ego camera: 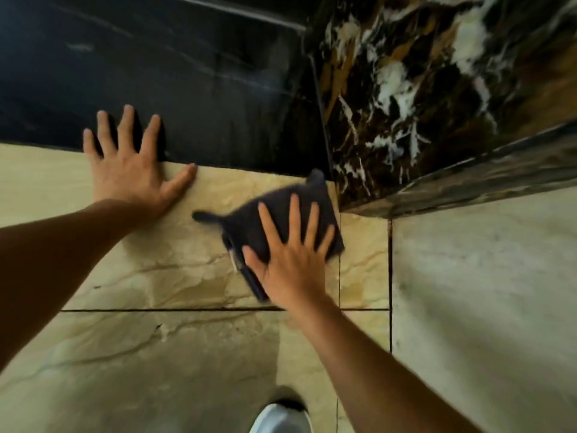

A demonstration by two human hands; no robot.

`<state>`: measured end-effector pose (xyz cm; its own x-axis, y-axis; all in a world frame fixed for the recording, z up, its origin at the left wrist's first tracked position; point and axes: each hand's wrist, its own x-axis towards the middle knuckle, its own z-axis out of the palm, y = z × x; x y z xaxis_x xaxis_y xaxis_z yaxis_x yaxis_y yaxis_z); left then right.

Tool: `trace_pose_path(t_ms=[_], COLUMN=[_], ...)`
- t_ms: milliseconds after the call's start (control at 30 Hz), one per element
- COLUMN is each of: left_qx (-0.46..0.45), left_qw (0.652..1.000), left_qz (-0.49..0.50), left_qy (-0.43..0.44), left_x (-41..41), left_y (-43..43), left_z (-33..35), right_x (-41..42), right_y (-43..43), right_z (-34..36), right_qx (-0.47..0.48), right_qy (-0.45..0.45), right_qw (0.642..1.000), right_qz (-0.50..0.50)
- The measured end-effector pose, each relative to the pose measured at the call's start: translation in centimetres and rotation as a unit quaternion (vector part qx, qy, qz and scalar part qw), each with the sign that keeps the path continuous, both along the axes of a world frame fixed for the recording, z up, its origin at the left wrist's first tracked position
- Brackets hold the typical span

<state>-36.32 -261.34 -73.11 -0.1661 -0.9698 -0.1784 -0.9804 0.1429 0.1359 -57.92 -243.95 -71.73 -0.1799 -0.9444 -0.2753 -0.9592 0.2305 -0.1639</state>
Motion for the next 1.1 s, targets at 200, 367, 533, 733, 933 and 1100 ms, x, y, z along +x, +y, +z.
trace_pose_path(t_ms=[200, 367, 533, 733, 933, 1100], left_qx=[-0.02, -0.011, -0.012, 0.037, 0.122, 0.222], left_qw=[1.0, 0.999, 0.999, 0.991, 0.936, 0.934], left_qz=[-0.007, 0.001, -0.006, 0.078, -0.291, -0.059], left_qy=[0.009, 0.041, 0.033, 0.1, 0.158, 0.272], left_x=[0.2, 0.2, 0.2, -4.8, -15.2, -17.4], left_y=[-0.1, -0.3, -0.4, 3.3, 21.0, 22.2], left_z=[-0.6, -1.2, -0.9, 1.4, 3.7, 4.6], right_x=[-1.8, -5.1, -5.0, -6.7, -6.1, -6.4], right_y=[8.9, 12.1, 9.5, 11.9, 13.7, 13.3], right_z=[0.2, 1.1, 2.5, 5.2, 5.0, 5.1], right_qx=[0.066, 0.118, 0.141, -0.06, -0.042, -0.025], right_qy=[0.047, 0.049, -0.11, -0.204, -0.183, -0.199], right_qw=[0.986, 0.976, 0.952, 0.914, 0.893, 0.864], right_qz=[-0.147, -0.177, -0.247, -0.346, -0.408, -0.462])
